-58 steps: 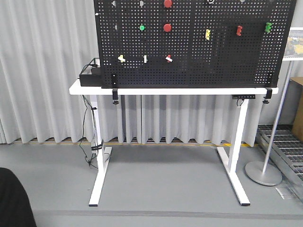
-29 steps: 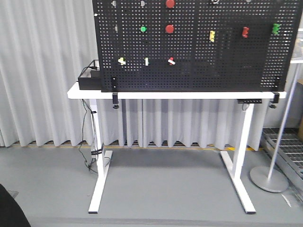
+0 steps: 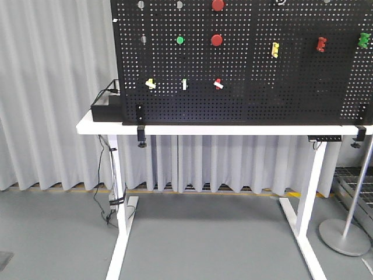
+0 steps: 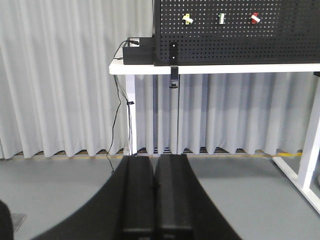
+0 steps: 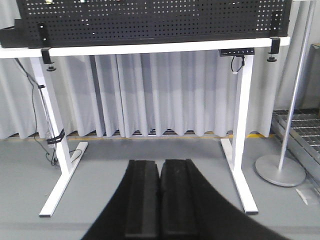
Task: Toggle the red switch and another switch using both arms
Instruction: 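Drive the base forward toward the black pegboard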
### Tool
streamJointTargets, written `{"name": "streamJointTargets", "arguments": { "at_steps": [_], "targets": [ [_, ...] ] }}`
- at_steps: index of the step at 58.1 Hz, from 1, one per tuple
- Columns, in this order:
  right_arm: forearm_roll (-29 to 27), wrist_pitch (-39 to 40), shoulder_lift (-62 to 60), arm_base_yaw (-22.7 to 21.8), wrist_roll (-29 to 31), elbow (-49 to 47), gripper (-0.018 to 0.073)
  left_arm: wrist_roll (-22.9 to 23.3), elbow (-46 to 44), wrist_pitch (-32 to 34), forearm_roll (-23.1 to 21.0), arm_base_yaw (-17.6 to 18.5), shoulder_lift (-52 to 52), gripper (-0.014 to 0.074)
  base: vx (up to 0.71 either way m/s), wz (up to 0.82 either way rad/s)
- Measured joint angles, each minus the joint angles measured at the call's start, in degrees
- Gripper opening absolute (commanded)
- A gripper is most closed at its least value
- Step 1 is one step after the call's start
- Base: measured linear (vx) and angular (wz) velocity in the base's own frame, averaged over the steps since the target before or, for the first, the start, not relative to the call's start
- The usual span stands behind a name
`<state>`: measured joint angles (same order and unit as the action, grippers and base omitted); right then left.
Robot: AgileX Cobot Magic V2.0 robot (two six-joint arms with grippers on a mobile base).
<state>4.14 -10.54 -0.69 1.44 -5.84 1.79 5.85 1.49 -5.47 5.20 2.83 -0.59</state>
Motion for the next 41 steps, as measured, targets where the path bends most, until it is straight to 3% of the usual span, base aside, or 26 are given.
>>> {"name": "streamJointTargets", "arguments": {
  "at_steps": [41],
  "targets": [
    [0.0, 0.0, 0.0, 0.0, 0.0, 0.0, -0.0006, 0.0, 0.0, 0.0, 0.0, 0.0, 0.0, 0.0002, 0.41, -0.04]
  ]
}}
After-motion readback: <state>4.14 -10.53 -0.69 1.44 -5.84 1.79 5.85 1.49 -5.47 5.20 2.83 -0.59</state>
